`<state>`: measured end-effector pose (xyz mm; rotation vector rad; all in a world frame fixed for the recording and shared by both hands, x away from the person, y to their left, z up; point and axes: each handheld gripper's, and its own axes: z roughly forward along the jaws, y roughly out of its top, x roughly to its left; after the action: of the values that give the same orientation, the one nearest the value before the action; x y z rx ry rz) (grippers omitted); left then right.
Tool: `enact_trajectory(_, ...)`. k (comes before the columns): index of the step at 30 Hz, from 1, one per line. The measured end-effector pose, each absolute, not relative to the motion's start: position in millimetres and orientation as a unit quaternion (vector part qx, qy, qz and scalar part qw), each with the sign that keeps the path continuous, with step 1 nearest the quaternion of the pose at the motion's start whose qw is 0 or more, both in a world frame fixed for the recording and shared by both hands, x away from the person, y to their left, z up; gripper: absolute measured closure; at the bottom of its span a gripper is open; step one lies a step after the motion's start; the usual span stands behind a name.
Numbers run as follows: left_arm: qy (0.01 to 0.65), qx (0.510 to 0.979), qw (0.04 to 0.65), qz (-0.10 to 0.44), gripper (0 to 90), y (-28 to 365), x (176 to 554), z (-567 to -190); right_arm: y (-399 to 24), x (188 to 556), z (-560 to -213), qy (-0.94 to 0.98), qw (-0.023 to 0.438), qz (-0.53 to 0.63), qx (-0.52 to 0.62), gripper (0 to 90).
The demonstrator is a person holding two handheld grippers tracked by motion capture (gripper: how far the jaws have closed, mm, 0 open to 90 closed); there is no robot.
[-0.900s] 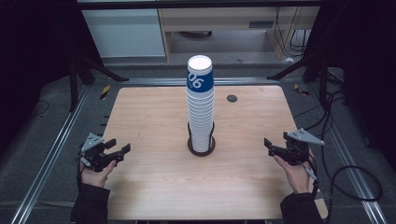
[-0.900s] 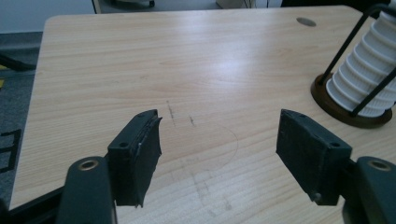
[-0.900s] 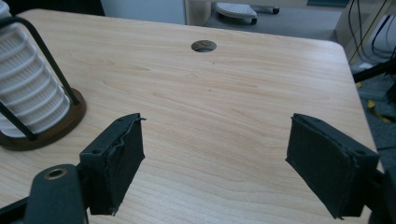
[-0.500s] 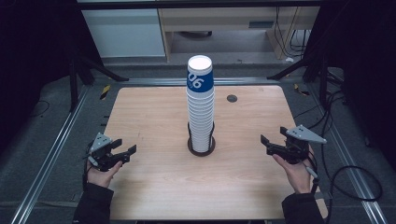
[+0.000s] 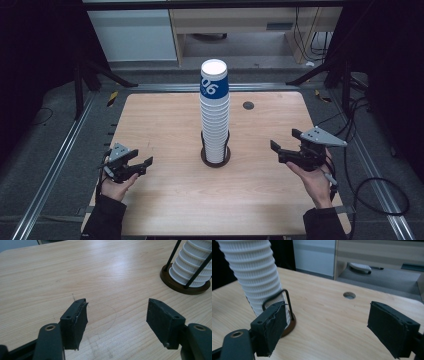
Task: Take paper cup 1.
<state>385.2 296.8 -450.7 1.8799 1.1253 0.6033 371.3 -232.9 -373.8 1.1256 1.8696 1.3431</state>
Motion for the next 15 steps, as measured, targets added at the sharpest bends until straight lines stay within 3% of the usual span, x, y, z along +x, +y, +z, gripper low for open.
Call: enact_trajectory(15, 0.451, 0.751, 0.417, 0.241, 32.7, 296, 386, -453, -199, 369, -321, 0.67, 0.281, 0.586, 0.36, 13.8)
